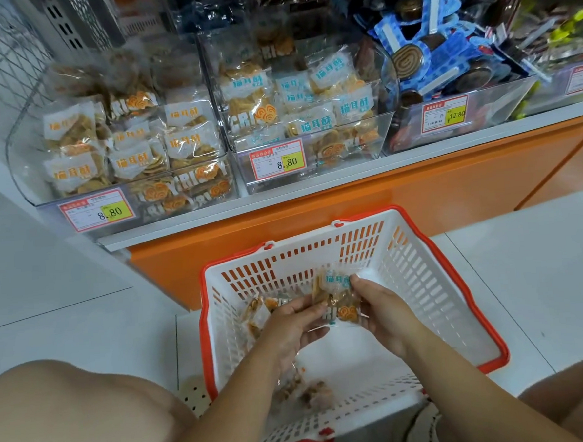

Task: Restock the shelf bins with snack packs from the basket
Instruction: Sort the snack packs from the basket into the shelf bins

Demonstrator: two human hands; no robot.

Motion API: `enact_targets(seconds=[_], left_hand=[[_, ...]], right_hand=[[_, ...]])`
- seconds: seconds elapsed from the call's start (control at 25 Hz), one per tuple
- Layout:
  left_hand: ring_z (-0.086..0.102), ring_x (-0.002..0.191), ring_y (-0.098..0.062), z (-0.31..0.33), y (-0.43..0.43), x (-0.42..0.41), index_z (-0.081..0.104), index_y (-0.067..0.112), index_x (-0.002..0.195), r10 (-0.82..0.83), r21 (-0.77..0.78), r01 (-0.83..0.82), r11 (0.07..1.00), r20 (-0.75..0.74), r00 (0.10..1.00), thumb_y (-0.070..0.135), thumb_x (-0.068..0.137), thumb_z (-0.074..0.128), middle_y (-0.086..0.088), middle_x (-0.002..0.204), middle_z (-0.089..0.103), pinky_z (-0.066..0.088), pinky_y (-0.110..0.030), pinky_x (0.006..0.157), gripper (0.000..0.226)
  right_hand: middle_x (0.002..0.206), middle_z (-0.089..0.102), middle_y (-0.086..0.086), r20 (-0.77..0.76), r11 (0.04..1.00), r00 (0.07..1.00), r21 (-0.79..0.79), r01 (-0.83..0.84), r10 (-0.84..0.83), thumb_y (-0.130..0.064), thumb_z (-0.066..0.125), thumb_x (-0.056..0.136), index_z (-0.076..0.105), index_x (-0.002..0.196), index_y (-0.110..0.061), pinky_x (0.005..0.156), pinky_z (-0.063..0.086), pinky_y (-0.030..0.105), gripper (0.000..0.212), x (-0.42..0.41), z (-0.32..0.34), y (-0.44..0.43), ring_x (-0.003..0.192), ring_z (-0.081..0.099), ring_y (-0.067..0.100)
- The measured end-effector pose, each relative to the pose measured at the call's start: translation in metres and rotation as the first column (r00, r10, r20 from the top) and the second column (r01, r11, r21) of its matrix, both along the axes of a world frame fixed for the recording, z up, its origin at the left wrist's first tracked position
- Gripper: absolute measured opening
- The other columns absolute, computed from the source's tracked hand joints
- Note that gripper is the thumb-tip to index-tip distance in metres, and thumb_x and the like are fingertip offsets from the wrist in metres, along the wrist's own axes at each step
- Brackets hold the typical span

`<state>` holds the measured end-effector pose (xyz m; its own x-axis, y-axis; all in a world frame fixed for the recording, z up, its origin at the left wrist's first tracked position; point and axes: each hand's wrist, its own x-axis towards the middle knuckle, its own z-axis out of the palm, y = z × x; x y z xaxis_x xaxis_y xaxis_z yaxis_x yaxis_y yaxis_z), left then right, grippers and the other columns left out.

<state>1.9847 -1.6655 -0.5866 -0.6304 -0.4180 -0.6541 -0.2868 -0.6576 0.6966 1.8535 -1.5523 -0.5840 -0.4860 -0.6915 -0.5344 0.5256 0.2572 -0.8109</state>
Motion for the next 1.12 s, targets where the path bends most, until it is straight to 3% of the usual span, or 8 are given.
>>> enact_targets(seconds=[0.32,0.56,0.68,0.8,0.92,1.0,1.04,1.12], left_hand=[[0.073,0.09,-0.024,0.026,-0.008,-0.01,0.069,0.012,0.11,0.028,-0.141,-0.034,0.989,-0.05,0.998,0.007,0.088,0.069,-0.009,0.102,0.074,0.058,-0.031,0.072,0.022],[0.073,0.091,-0.02,0.074,-0.033,-0.02,0.067,0.015,0.108,-0.105,-0.358,0.076,0.931,-0.064,0.992,0.012,0.089,0.069,-0.002,0.098,0.075,0.06,-0.033,0.073,0.019],[0.073,0.089,-0.017,0.107,-0.049,-0.028,0.067,0.016,0.107,-0.137,-0.484,0.082,0.871,-0.078,0.988,0.013,0.089,0.069,-0.001,0.098,0.075,0.059,-0.031,0.072,0.018],[0.073,0.08,-0.013,0.142,-0.063,-0.035,0.067,0.015,0.109,-0.16,-0.571,0.072,0.818,-0.107,0.981,0.014,0.089,0.069,0.0,0.097,0.075,0.056,-0.023,0.061,0.02],[0.072,0.079,-0.006,0.176,-0.078,-0.042,0.067,0.027,0.108,-0.175,-0.728,0.067,0.682,-0.074,0.982,0.024,0.091,0.067,0.009,0.096,0.075,0.055,-0.019,0.063,0.017],[0.069,0.077,-0.001,0.193,-0.093,-0.047,0.064,0.03,0.114,-0.091,-0.847,-0.005,0.531,-0.062,0.994,0.028,0.092,0.064,0.013,0.095,0.071,0.054,-0.017,0.061,0.021],[0.066,0.079,0.002,0.197,-0.103,-0.048,0.061,0.031,0.119,-0.013,-0.923,-0.028,0.384,-0.035,0.999,0.031,0.092,0.064,0.017,0.099,0.068,0.052,-0.014,0.064,0.027],[0.054,0.1,0.005,0.198,-0.123,-0.049,0.05,0.034,0.133,0.148,-1.0,0.015,-0.01,0.013,0.989,0.037,0.091,0.063,0.02,0.117,0.055,0.043,-0.013,0.084,0.044]], right_hand=[[0.106,0.074,0.007,-0.139,0.997,0.99,-0.077,0.014,-0.024,-0.006,0.066,0.088,0.061,0.115,-0.013,0.088,0.055,0.038,0.029,0.002,0.024,-0.008,0.095,0.071,0.021],[0.072,0.072,-0.006,-0.284,0.98,0.954,-0.195,0.045,-0.1,0.003,0.067,0.084,0.06,0.11,-0.01,0.077,0.052,0.033,0.03,-0.008,0.064,-0.027,0.073,0.069,0.01],[0.091,0.076,0.006,-0.337,0.967,0.931,-0.247,0.055,-0.139,0.002,0.07,0.081,0.058,0.113,-0.013,0.075,0.054,0.034,0.037,-0.019,0.091,-0.044,0.082,0.071,0.018],[0.094,0.076,0.008,-0.374,0.955,0.914,-0.295,0.041,-0.155,0.002,0.07,0.082,0.057,0.112,-0.014,0.072,0.057,0.031,0.036,-0.03,0.121,-0.062,0.085,0.072,0.021],[0.095,0.076,0.006,-0.446,0.946,0.88,-0.325,0.011,-0.163,-0.002,0.071,0.082,0.055,0.116,-0.013,0.075,0.057,0.031,0.038,-0.048,0.154,-0.081,0.089,0.072,0.02],[0.095,0.075,0.002,-0.495,0.94,0.842,-0.34,0.038,-0.213,-0.008,0.073,0.083,0.054,0.117,-0.015,0.078,0.056,0.029,0.04,-0.066,0.177,-0.097,0.088,0.072,0.015],[0.093,0.074,-0.001,-0.531,0.94,0.813,-0.337,0.055,-0.237,-0.011,0.073,0.083,0.053,0.118,-0.015,0.078,0.055,0.027,0.04,-0.076,0.189,-0.105,0.088,0.071,0.012],[0.087,0.069,-0.005,-0.622,0.939,0.733,-0.338,0.064,-0.274,-0.012,0.073,0.085,0.052,0.114,-0.016,0.079,0.055,0.028,0.036,-0.095,0.21,-0.127,0.088,0.07,0.013]])
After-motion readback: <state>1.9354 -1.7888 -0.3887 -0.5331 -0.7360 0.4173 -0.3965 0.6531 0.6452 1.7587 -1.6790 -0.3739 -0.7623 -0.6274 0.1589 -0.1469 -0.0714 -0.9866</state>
